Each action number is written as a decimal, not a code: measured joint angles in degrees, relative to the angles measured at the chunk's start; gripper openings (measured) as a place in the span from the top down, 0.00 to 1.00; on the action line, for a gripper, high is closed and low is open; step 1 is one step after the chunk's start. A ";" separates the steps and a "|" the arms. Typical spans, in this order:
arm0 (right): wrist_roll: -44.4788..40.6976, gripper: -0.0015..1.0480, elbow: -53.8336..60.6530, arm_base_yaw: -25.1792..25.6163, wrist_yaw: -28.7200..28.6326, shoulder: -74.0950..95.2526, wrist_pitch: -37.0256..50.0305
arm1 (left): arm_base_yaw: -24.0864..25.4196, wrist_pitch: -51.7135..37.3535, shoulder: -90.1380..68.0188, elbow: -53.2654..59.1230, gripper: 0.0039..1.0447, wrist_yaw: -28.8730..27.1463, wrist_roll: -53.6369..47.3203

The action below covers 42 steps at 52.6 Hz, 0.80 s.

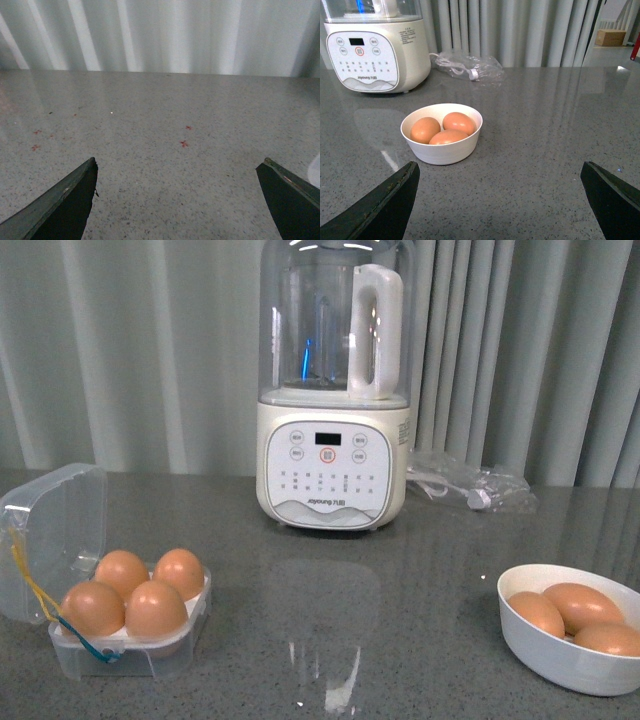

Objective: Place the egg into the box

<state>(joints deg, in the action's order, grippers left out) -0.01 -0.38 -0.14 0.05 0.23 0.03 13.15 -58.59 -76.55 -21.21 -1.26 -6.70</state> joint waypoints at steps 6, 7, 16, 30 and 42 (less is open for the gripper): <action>0.00 0.07 0.00 0.00 0.02 0.00 0.00 | -1.60 -1.51 -3.61 -2.08 0.06 -1.92 -1.22; 0.00 0.07 0.00 0.00 0.00 0.00 0.00 | -2.01 -1.66 -4.28 -2.45 0.06 -2.08 -1.44; 0.00 0.07 0.00 0.00 0.00 0.00 0.00 | -8.41 -0.98 -6.86 -4.22 0.06 0.04 -2.49; 0.00 0.07 0.00 0.00 0.02 0.00 0.00 | -13.60 4.37 -1.49 -4.26 0.06 5.16 4.70; 0.00 0.07 0.00 0.00 0.00 0.00 0.00 | -7.56 16.83 5.68 -4.63 0.06 -0.35 10.56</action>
<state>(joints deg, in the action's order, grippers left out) -0.01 -0.38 -0.14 0.05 0.23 0.03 5.58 -41.76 -70.87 -25.85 -1.61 3.86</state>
